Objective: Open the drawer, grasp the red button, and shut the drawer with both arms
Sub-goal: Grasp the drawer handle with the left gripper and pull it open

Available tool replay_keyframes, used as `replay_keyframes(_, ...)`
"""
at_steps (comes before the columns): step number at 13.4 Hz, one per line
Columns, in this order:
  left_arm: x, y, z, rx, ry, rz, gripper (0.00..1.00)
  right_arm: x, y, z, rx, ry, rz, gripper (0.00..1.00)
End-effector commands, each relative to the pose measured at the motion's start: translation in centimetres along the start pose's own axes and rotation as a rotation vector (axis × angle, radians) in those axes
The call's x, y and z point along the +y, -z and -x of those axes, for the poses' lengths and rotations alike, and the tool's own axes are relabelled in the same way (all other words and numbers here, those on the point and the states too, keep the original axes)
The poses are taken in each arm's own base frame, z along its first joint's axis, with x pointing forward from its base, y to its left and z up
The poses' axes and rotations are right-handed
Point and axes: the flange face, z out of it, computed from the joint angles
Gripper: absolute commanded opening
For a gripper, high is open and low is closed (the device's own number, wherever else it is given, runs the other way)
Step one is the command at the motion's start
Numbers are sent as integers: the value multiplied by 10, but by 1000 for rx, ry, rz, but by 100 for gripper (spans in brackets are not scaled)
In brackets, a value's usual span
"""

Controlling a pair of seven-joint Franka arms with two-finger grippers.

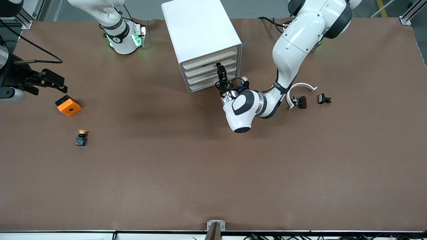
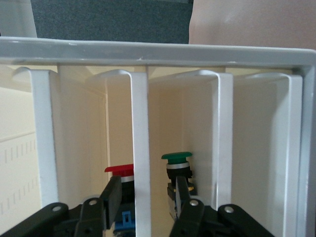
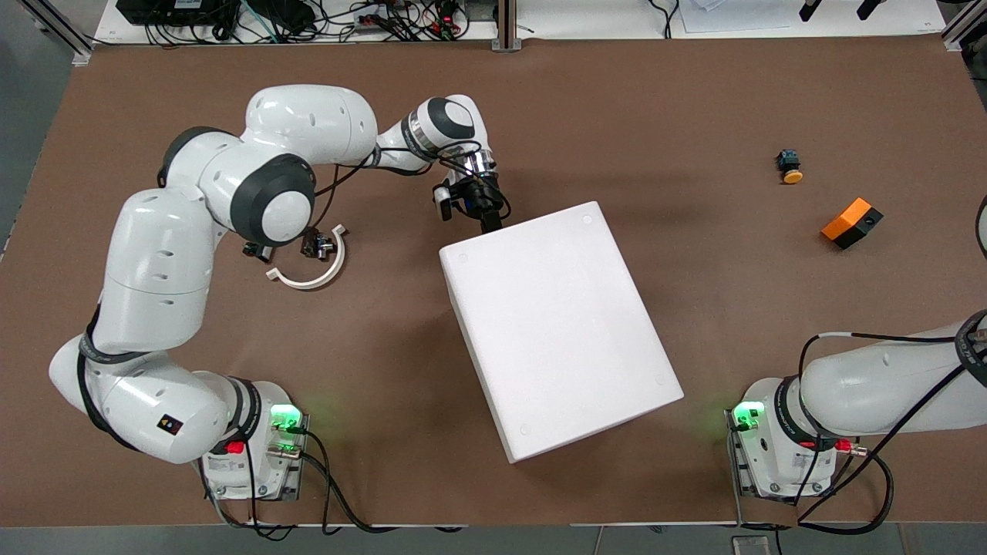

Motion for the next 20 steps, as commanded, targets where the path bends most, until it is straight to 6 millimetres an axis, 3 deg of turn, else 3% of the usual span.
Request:
replay_keyframes(1, 2, -3, -1, -7, 18, -26, 18, -3, -3, 1, -10, -10, 12, 100)
replay_keyframes(2, 1, -3, 1, -19, 14, -35, 0, -4, -4, 1, -12, -13, 9, 100)
replay_keyframes(6, 0, 15, -4, -58, 0, -29, 0, -17, -5, 2, -20, -56, 10, 100)
replay_keyframes(9, 7, 55, -22, -135, 0, 17, 0, -35, -6, 5, -30, -117, 11, 100)
replay_keyframes(11, 6, 94, -35, -197, 5, 70, 0, -61, -8, 8, -42, -209, 18, 100)
replay_keyframes(14, 8, 142, -53, -288, -6, 151, 0, -125, -13, 19, -52, -370, 37, 100)
replay_keyframes(17, 10, 164, -67, -330, -41, 179, 0, -193, -26, 32, -57, -468, 53, 100)
replay_keyframes(18, 12, 169, -71, -340, -56, 190, 36, -212, -34, 33, -72, -501, 50, 100)
replay_keyframes(19, 15, 172, -74, -336, -69, 208, 99, -229, -43, 32, -83, -540, 37, 100)
replay_keyframes(20, 14, 181, -81, -340, -85, 233, 100, -250, -52, 31, -72, -592, 23, 100)
